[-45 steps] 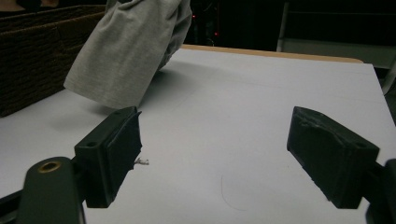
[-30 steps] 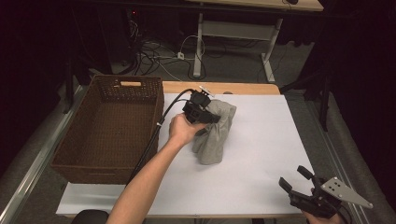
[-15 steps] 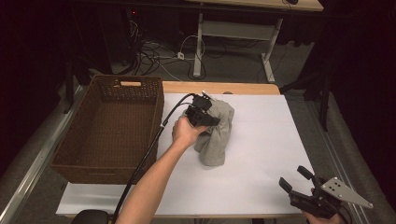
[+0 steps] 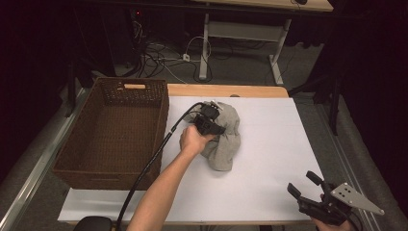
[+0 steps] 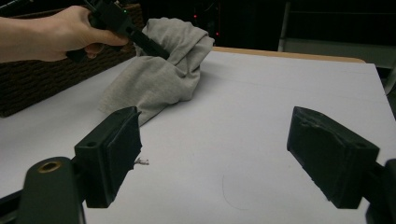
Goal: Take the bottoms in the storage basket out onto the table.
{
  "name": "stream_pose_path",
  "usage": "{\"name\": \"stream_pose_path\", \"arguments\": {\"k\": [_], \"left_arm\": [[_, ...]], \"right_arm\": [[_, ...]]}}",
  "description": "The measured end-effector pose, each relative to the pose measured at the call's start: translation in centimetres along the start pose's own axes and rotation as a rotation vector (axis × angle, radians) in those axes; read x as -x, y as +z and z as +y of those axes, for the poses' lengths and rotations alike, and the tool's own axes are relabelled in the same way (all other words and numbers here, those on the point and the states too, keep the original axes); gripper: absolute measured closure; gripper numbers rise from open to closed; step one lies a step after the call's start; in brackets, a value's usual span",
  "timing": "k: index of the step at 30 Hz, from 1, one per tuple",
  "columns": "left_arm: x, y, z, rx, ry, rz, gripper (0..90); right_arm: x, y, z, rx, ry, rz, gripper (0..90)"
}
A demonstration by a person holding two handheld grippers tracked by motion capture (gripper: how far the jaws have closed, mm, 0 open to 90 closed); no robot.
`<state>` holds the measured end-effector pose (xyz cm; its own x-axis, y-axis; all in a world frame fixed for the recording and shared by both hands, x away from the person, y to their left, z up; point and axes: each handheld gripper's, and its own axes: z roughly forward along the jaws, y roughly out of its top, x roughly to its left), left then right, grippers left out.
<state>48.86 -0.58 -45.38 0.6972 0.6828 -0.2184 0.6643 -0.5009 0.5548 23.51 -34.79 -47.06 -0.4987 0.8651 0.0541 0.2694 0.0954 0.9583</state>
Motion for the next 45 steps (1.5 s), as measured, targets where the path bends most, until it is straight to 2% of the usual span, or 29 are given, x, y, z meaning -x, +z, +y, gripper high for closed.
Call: {"name": "stream_pose_path", "arguments": {"k": [5, 8, 11, 16, 23, 33, 45], "left_arm": [[0.1, -0.2, 0.1, 0.002, 0.004, 0.014, 60.4], [0.3, -0.5, 0.2, 0.005, 0.003, 0.029, 53.0], [0.6, -1.0, 0.4, 0.014, 0.017, 0.044, 46.1], [0.9, -2.1, 0.7, 0.019, 0.039, 0.064, 40.7], [1.3, -3.1, 0.8, 0.031, 0.060, 0.069, 40.2], [1.7, -4.5, 0.9, 0.065, 0.084, 0.055, 40.3], [1.5, -6.2, 0.6, 0.098, 0.081, 0.045, 40.1]], "right_arm": [[0.0, 0.0, 0.0, -0.001, 0.000, 0.002, 18.3], [0.0, 0.1, 0.0, -0.001, 0.001, 0.000, 18.3], [0.0, 0.0, 0.0, -0.001, 0.000, 0.001, 18.3], [0.0, 0.1, 0.0, -0.001, 0.001, 0.000, 18.3], [0.0, 0.1, 0.0, -0.002, 0.002, 0.000, 18.3], [0.0, 0.1, 0.0, -0.001, 0.003, 0.001, 18.3], [0.0, 0.1, 0.0, -0.001, 0.004, 0.002, 18.2]]}}
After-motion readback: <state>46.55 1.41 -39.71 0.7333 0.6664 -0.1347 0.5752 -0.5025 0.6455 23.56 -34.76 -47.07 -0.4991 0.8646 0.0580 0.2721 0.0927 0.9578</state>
